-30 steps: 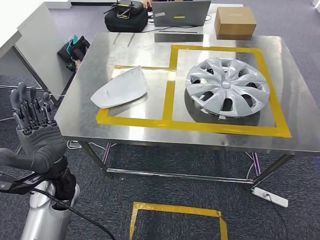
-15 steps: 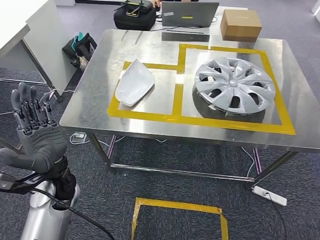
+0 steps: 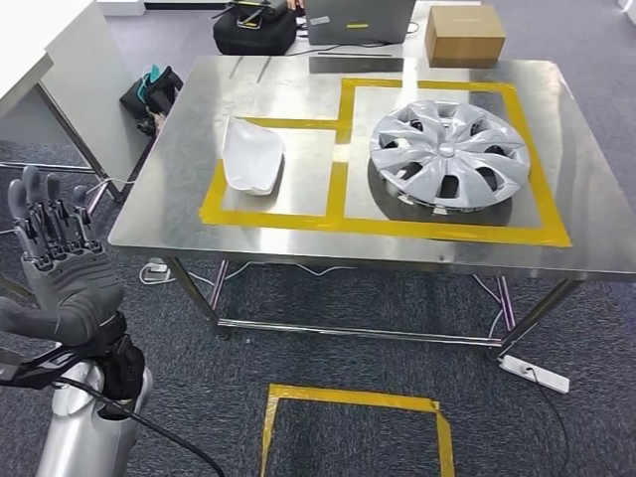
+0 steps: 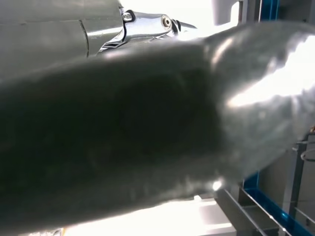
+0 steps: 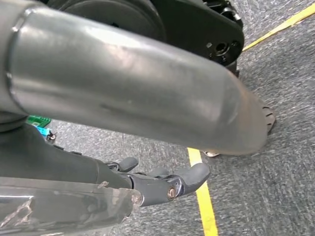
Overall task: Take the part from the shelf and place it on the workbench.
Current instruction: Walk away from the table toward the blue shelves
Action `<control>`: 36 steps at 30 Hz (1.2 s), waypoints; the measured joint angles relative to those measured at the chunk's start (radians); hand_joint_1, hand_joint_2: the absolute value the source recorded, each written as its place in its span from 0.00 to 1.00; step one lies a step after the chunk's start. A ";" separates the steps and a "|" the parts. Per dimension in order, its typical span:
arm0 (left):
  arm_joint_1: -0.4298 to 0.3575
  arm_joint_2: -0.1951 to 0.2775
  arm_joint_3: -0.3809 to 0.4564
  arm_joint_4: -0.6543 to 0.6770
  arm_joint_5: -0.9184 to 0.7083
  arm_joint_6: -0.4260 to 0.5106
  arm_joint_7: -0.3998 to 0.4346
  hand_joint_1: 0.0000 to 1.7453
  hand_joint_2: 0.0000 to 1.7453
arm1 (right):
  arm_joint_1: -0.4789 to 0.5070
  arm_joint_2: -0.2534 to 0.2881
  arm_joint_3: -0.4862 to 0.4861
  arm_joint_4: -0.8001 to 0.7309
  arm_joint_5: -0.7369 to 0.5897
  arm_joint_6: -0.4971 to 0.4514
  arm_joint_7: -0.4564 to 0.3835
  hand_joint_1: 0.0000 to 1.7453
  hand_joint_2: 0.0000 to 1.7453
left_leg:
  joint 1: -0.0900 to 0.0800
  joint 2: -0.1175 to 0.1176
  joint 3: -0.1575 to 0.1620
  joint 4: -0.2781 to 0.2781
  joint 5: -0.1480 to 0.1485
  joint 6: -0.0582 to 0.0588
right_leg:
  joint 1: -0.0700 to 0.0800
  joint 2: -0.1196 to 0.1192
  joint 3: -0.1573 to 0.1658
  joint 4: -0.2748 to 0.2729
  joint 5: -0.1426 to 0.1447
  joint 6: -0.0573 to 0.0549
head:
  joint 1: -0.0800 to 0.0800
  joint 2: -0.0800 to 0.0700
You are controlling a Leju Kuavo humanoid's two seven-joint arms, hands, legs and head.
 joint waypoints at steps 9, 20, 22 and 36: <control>-0.001 0.001 0.001 -0.007 -0.005 0.001 0.000 0.00 0.00 | 0.001 0.001 0.000 0.000 0.002 0.000 -0.003 0.00 0.00 | 0.000 0.000 0.062 -0.165 0.062 0.048 | 0.003 0.001 -0.062 0.090 -0.052 0.044 | 0.005 0.000; 0.004 0.004 0.007 -0.017 -0.007 0.007 0.000 0.00 0.00 | -0.002 0.009 0.000 -0.001 0.012 -0.010 -0.015 0.00 0.00 | -0.011 -0.001 0.022 -0.148 0.088 0.027 | 0.007 0.005 0.048 0.000 -0.044 0.020 | 0.006 0.000; 0.006 0.004 0.008 -0.020 -0.006 0.009 0.000 0.00 0.00 | 0.001 0.012 0.000 -0.001 0.014 -0.013 -0.017 0.00 0.00 | -0.009 -0.001 0.013 -0.134 0.077 0.016 | 0.005 0.004 0.041 0.002 -0.036 0.008 | 0.005 0.000; 0.007 0.010 0.011 -0.027 -0.005 0.018 0.000 0.00 0.00 | -0.001 0.017 0.001 -0.003 0.017 -0.031 -0.031 0.00 0.00 | -0.004 -0.003 0.072 -0.156 0.037 0.022 | 0.011 -0.001 -0.019 0.000 0.012 0.006 | 0.002 0.000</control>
